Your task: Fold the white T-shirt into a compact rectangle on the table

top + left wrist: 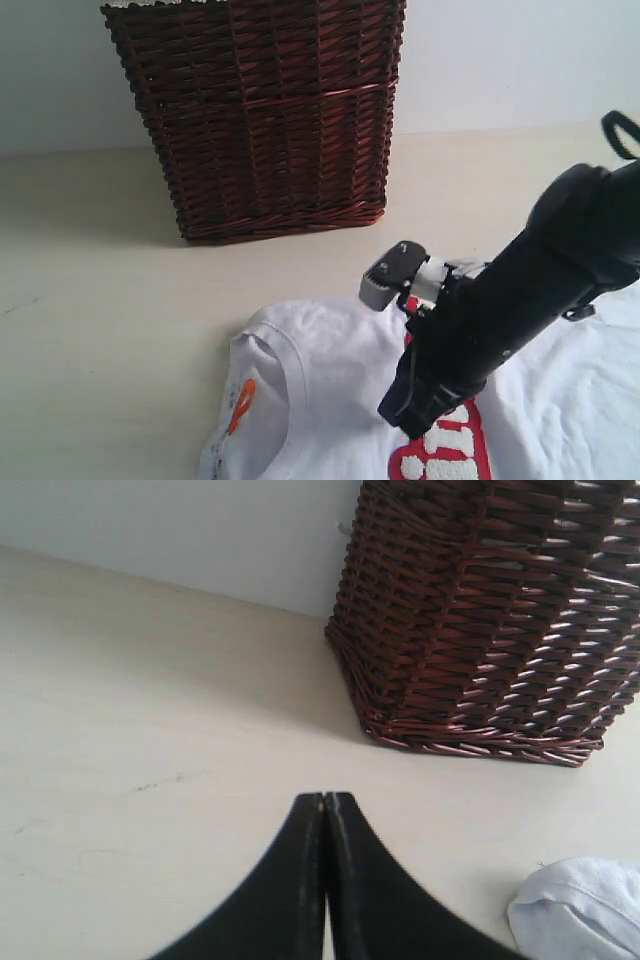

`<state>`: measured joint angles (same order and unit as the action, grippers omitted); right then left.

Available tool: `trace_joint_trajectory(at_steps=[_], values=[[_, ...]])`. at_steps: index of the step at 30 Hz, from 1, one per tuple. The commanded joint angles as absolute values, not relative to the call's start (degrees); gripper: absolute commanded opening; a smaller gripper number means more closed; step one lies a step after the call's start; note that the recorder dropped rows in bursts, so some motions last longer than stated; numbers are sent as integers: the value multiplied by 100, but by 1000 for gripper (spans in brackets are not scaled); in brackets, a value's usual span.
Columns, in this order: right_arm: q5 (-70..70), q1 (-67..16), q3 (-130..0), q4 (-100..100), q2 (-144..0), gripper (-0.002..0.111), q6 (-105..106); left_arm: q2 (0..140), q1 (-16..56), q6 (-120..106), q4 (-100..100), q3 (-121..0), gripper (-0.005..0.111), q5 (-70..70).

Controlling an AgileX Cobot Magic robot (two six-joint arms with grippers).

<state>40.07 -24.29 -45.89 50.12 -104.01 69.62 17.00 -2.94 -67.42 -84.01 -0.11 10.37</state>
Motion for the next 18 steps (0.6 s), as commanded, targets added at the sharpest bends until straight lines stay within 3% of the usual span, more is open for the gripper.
trace_joint_trajectory(at_steps=[1,5,12,18], values=[[3812,-2535,-4656,4780,-11078,5,6635,1658,-285,-6726,-8416,0,0,1058],[3414,-2535,-5173,4040,-11392,5,5444,1658,-285,-6726,-8416,0,0,1058],[3391,-2535,-6111,4016,-11424,5,5307,1658,-285,-6726,-8416,0,0,1058],[4085,-2535,-6306,3992,-10954,5,5243,1658,-285,-6726,-8416,0,0,1058]])
